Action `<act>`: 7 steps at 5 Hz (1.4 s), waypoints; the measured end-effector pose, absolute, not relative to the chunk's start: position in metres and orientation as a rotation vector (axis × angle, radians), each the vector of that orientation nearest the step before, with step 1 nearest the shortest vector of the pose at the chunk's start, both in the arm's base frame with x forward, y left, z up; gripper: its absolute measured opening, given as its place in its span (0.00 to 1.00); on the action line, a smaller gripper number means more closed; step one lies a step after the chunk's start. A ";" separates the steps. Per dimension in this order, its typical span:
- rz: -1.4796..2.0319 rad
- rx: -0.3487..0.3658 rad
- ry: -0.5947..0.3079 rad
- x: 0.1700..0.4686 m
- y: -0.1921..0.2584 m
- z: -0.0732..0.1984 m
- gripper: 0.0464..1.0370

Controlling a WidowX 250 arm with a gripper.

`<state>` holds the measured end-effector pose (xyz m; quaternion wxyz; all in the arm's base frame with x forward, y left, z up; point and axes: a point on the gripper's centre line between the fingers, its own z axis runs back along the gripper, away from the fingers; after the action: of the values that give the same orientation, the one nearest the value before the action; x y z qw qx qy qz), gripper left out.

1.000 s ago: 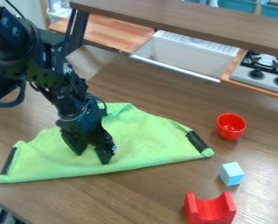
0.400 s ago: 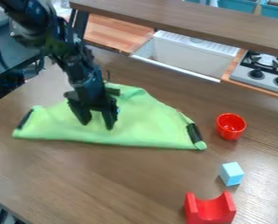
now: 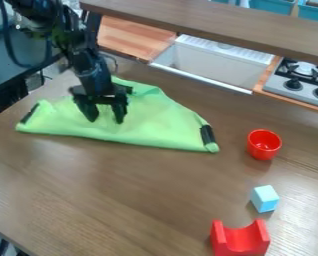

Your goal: Move the cloth from the top to the bottom

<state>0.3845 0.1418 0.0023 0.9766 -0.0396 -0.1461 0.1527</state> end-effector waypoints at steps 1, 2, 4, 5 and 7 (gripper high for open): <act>0.347 -0.080 -0.301 0.399 0.156 0.005 0.96; 0.362 -0.086 -0.298 0.399 0.158 0.005 0.96; 0.289 -0.103 -0.256 0.356 0.128 -0.004 0.96; 0.227 -0.118 -0.234 0.322 0.102 -0.005 0.96; 0.120 -0.164 -0.183 0.259 0.061 -0.006 0.96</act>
<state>0.2586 0.0614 -0.0056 0.9906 -0.0816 -0.0914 0.0600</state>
